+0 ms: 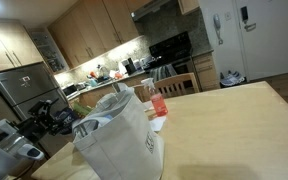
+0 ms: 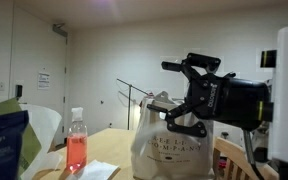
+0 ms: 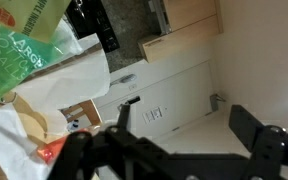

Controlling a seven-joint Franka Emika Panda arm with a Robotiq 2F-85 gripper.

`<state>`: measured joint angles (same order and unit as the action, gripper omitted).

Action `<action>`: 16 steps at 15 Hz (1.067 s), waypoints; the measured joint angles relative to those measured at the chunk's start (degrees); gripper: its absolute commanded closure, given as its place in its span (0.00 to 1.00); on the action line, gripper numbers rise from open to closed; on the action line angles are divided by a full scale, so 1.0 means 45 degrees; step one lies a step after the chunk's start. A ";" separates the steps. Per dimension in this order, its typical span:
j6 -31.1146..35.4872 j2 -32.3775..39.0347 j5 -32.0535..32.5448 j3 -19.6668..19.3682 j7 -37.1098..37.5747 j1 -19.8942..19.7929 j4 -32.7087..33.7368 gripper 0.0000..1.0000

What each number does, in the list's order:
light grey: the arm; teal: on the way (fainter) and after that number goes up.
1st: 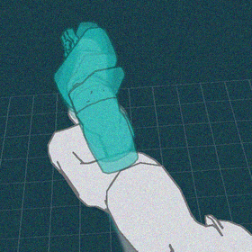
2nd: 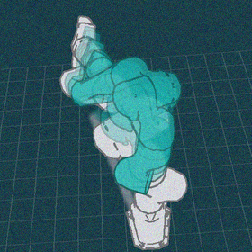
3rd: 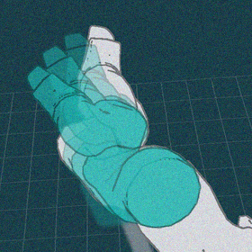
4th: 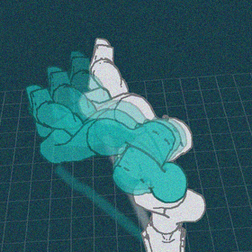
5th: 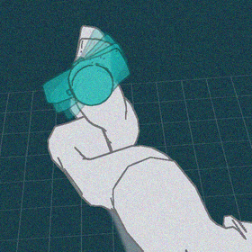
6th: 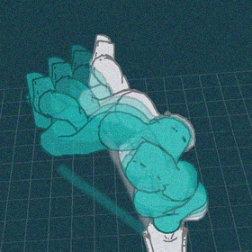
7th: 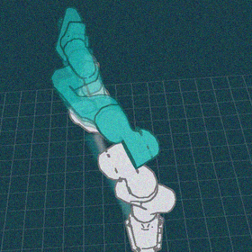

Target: Move the bag backwards

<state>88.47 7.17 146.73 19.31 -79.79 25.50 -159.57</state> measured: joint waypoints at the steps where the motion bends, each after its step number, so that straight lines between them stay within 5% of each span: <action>1: -0.0009 0.0014 -0.0002 0.0000 0.0000 -0.0005 0.0001 0.00; 16: 0.0977 0.1266 0.0159 -0.0115 0.0634 -0.0321 0.0251 0.00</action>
<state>92.87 12.87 147.45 18.79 -76.94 24.06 -158.44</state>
